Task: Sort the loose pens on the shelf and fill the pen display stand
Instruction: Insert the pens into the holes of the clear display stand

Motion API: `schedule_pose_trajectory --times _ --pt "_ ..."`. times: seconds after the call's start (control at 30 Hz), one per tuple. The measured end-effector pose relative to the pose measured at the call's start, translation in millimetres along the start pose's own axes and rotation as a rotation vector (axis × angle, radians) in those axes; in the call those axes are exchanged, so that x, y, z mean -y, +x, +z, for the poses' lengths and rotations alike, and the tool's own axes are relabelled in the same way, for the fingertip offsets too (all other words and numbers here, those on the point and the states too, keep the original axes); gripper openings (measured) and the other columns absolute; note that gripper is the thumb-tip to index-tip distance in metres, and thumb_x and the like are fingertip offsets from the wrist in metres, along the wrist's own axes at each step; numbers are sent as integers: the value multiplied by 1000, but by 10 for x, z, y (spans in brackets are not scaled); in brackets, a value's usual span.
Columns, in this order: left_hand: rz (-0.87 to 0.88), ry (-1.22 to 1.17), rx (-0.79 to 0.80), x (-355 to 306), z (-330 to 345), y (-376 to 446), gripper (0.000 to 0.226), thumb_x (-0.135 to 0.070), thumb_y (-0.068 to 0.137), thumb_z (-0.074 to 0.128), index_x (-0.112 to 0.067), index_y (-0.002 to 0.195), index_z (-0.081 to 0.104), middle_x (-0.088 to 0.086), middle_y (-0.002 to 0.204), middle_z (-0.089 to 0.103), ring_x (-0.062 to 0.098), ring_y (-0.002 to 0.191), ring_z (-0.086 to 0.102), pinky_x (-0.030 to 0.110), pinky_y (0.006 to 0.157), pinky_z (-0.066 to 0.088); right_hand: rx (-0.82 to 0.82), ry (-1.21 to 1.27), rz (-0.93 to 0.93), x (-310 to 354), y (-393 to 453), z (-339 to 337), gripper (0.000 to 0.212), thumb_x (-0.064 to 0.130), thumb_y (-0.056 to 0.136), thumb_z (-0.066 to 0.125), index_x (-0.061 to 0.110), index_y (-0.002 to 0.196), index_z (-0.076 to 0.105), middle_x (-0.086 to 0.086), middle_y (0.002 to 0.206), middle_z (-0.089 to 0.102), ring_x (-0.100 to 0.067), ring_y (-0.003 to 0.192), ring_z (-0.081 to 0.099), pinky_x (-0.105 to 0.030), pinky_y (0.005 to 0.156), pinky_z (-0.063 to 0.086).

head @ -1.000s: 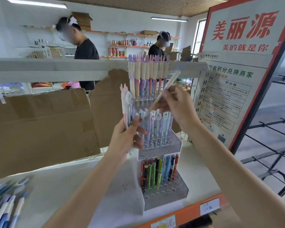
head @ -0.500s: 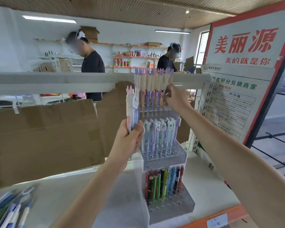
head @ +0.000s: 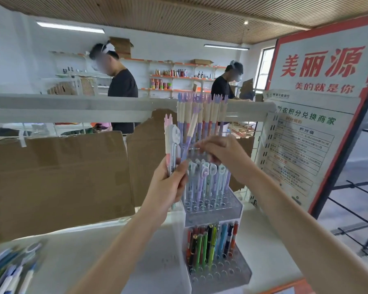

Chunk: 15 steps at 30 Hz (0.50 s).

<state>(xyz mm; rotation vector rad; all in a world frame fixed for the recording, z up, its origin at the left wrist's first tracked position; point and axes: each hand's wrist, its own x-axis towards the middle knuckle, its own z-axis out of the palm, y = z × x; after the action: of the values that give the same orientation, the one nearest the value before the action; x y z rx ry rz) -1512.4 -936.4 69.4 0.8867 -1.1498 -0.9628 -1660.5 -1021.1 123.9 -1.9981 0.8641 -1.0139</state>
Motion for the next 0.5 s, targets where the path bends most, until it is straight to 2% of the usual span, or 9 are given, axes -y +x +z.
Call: schedule_pose_trajectory --times 0.07,0.1,0.2,0.27,0.37,0.5 --pt "-6 2 15 11 73 24 13 -21 97 48 -17 84 47 -1 56 42 7 38 23 18 34 21 119 13 -31 42 -113 86 14 23 90 60 24 79 69 11 57 60 -4 51 47 -16 52 39" --pt "-7 7 17 20 109 36 12 -21 97 48 -18 86 50 -1 57 45 7 37 23 17 34 22 116 -5 -53 48 -126 113 16 22 90 60 22 75 68 10 55 58 -7 52 46 -18 53 38" --pt "-11 10 -35 45 152 64 13 -21 96 49 -14 90 57 -1 62 59 6 33 23 16 33 21 -56 52 -65 51 -47 58 16 16 91 60 7 80 65 5 61 63 -12 55 55 -24 58 46" --pt "-21 -12 -59 47 121 70 17 -21 96 49 -9 88 59 -2 61 60 6 31 22 14 34 19 -211 61 -66 33 57 -62 11 16 94 55 8 88 60 -1 74 68 -15 65 67 -27 65 56" --pt "-40 -21 -62 20 53 57 18 -21 95 51 -10 82 57 1 56 49 8 33 23 15 34 19 -339 -111 -115 -24 243 -245 8 15 97 48 9 93 52 -6 82 67 -9 66 67 -21 64 56" --pt "-56 -36 -40 -20 23 29 22 -23 93 54 -16 74 48 -3 54 39 8 37 23 18 33 20 -383 -179 17 -109 480 -365 5 8 98 44 7 97 49 -9 89 60 -11 66 62 -18 61 52"
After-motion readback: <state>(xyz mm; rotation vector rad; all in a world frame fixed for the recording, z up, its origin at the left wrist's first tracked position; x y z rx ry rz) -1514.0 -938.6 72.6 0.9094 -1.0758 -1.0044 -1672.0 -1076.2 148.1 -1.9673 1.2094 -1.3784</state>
